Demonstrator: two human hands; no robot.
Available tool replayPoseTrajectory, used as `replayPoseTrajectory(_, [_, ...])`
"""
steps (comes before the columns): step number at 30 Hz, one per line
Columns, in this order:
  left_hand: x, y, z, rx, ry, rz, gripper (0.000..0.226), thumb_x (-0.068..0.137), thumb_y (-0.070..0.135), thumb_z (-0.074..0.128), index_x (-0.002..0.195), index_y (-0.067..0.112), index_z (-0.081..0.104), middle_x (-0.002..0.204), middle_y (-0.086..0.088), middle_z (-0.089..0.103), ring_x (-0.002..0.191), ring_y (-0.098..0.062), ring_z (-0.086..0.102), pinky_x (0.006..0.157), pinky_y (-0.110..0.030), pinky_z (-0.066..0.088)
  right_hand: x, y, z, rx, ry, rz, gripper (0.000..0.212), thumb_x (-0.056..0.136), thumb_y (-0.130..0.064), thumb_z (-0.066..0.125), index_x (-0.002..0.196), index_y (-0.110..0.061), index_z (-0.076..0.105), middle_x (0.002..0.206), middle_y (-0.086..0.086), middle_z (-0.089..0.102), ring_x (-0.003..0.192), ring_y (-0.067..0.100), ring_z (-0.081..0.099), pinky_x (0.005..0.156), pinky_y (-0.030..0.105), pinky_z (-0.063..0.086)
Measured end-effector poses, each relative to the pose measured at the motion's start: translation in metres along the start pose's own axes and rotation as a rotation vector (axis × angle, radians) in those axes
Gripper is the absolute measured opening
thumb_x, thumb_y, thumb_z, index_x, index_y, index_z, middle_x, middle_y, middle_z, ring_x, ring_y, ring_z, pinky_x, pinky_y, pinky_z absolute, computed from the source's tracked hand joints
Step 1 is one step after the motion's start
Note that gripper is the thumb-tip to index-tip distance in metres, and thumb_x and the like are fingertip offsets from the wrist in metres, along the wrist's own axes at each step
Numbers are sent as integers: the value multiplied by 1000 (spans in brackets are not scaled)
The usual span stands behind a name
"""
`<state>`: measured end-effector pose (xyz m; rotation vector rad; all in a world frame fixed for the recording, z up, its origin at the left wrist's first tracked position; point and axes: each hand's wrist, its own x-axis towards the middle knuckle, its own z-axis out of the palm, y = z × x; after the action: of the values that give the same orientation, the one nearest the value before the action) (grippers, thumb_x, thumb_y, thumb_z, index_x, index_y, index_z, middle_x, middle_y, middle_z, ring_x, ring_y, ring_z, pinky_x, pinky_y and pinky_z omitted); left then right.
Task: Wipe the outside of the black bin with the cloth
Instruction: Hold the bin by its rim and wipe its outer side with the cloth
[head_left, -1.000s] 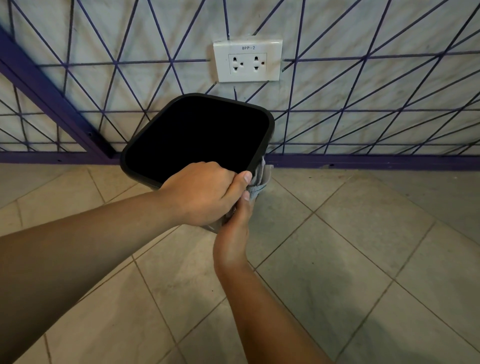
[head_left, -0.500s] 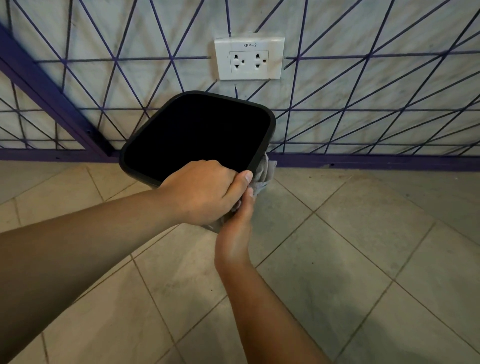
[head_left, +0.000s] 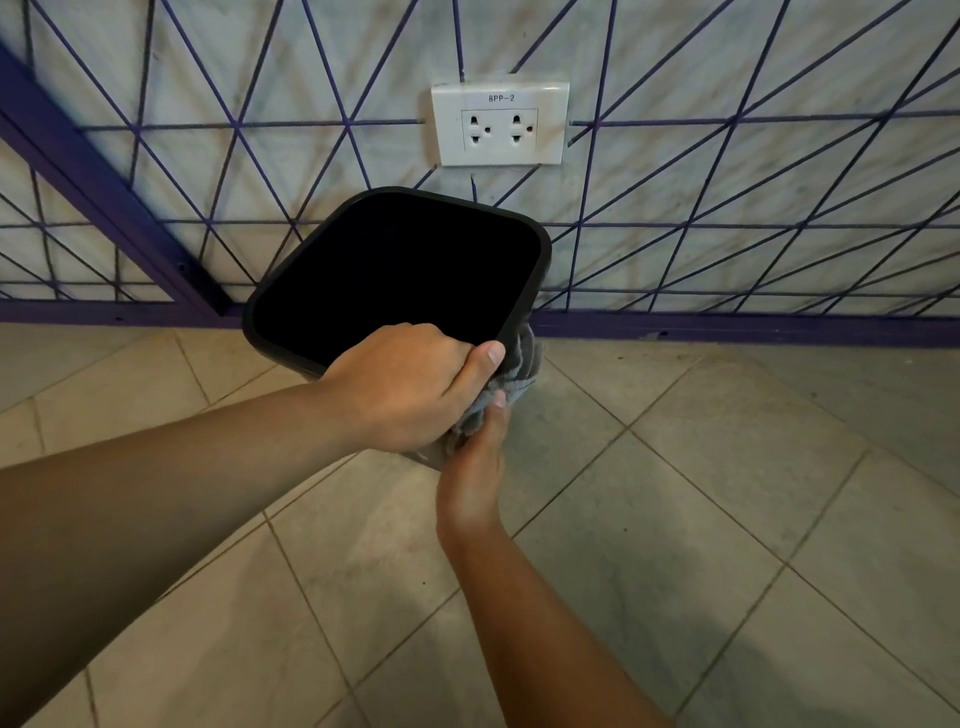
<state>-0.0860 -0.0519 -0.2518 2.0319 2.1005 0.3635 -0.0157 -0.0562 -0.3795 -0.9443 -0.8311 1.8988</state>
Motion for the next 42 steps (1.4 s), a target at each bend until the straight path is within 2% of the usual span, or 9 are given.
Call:
replayPoseTrajectory(2, [-1,1,1,9,-2,-7,51,104,41,24,60,26,46,52,4,49,49,-9,50,52,-25,34,7,0,-5,21,28,49,106,88,-81,43,176,-21,33,179,6,42,166,20,41,139,47,32])
replayPoseTrajectory(6, [-1,0,0,-5,7,5,49,103,42,23,65,29,50,54,6,54,51,-6,55,53,-20,35,-1,-6,2,-50,-15,28,142,67,-107,50,177,-22,29,184,5,32,173,19,26,142,50,23])
replayPoseTrajectory(18, [0,1,0,23,-21,-15,54,103,43,23,63,25,54,52,4,53,50,-8,54,51,-19,33,-7,-8,3,-11,-29,6,145,64,-106,55,178,-22,26,183,3,33,171,16,30,142,47,26])
replayPoseTrajectory(23, [-1,1,1,19,-10,-20,54,103,43,22,61,26,50,50,3,52,47,-10,53,49,-23,33,-4,0,-5,49,12,19,109,85,-81,47,175,-21,33,176,5,46,162,17,45,139,45,32])
replayPoseTrajectory(27, [0,1,1,21,5,-6,47,104,41,25,66,30,50,53,9,52,50,-4,53,51,-20,33,-11,-2,5,-39,-39,-41,140,68,-108,51,178,-25,28,182,0,36,170,14,31,142,45,25])
replayPoseTrajectory(31, [0,2,1,-4,-6,-17,49,104,41,26,61,29,47,53,6,52,50,-7,53,52,-23,34,-4,0,1,29,0,-24,123,79,-91,47,178,-21,26,184,5,32,172,19,29,142,50,24])
replayPoseTrajectory(34, [0,-1,0,-12,-11,-8,54,103,47,20,79,24,64,63,7,62,59,-5,61,58,-27,47,-6,-5,6,2,-41,-84,125,80,-99,48,178,-24,28,183,3,34,172,18,28,142,51,24])
replayPoseTrajectory(38, [0,1,0,13,-25,-27,55,101,47,20,64,27,54,57,5,58,54,-8,58,59,-35,49,-2,-5,7,5,6,-86,145,65,-112,51,178,-23,29,184,2,32,173,17,25,142,53,20])
replayPoseTrajectory(42, [1,0,0,42,-16,1,60,100,50,15,79,24,65,62,6,62,57,-7,60,60,-35,52,-7,-8,5,-6,-58,-123,113,88,-90,49,177,-22,31,179,3,41,169,17,35,141,50,26])
